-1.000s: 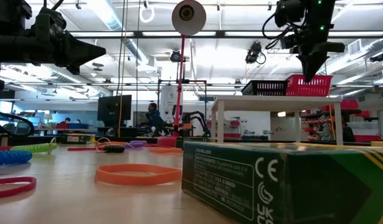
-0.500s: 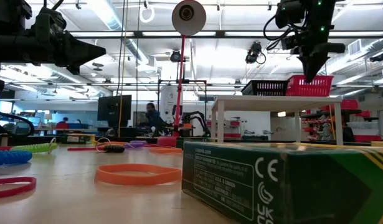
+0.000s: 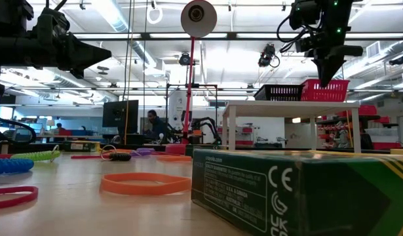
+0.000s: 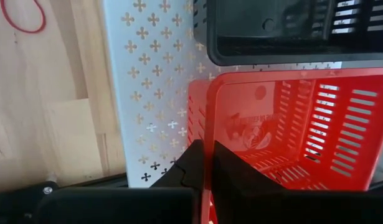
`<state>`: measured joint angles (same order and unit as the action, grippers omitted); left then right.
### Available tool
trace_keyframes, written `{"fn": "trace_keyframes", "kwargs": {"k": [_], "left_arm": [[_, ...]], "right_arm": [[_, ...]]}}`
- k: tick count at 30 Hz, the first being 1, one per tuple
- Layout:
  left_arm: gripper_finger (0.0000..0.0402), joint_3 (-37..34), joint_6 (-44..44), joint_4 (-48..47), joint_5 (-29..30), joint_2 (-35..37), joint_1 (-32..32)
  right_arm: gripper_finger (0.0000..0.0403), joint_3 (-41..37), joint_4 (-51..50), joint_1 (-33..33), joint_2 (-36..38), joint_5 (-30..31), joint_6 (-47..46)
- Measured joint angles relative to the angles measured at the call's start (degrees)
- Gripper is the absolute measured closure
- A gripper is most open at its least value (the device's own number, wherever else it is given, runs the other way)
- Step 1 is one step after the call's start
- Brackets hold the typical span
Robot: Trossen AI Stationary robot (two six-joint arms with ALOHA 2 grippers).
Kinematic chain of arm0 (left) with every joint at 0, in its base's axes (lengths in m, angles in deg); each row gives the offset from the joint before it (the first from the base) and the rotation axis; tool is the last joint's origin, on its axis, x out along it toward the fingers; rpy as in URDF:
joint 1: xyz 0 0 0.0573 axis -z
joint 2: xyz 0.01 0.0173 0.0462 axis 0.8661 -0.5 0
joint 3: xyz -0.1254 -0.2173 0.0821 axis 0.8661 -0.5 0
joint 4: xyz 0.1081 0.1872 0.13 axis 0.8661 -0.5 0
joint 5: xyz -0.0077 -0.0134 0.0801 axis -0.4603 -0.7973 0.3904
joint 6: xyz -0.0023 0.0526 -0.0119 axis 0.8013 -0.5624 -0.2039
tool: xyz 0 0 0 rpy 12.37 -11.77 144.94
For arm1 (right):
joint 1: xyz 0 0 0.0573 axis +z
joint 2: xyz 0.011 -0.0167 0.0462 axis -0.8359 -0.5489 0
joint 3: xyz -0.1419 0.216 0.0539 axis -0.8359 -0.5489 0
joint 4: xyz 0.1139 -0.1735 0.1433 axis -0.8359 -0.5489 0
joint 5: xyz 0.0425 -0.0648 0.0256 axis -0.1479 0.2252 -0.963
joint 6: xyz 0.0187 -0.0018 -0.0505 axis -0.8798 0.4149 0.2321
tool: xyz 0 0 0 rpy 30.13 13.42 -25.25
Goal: Pick & Place Office Desk Supplies
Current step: Put the red bin on the shelf
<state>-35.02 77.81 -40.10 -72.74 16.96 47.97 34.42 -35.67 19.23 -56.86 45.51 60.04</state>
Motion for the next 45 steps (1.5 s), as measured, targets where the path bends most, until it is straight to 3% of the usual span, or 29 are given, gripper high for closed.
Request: {"fn": "trace_keyframes", "kwargs": {"k": [35, 45], "left_arm": [[0.0392, 0.0, 0.0, 0.0, 0.0, 0.0, 0.0], [0.0392, 0.0, 0.0, 0.0, 0.0, 0.0, 0.0]], "right_arm": [[0.0384, 0.0, 0.4, 0.0, 0.0, -0.6, 1.1], [0.0336, 0.0, 0.9, 0.0, 0.0, -0.6, 1.3]]}}
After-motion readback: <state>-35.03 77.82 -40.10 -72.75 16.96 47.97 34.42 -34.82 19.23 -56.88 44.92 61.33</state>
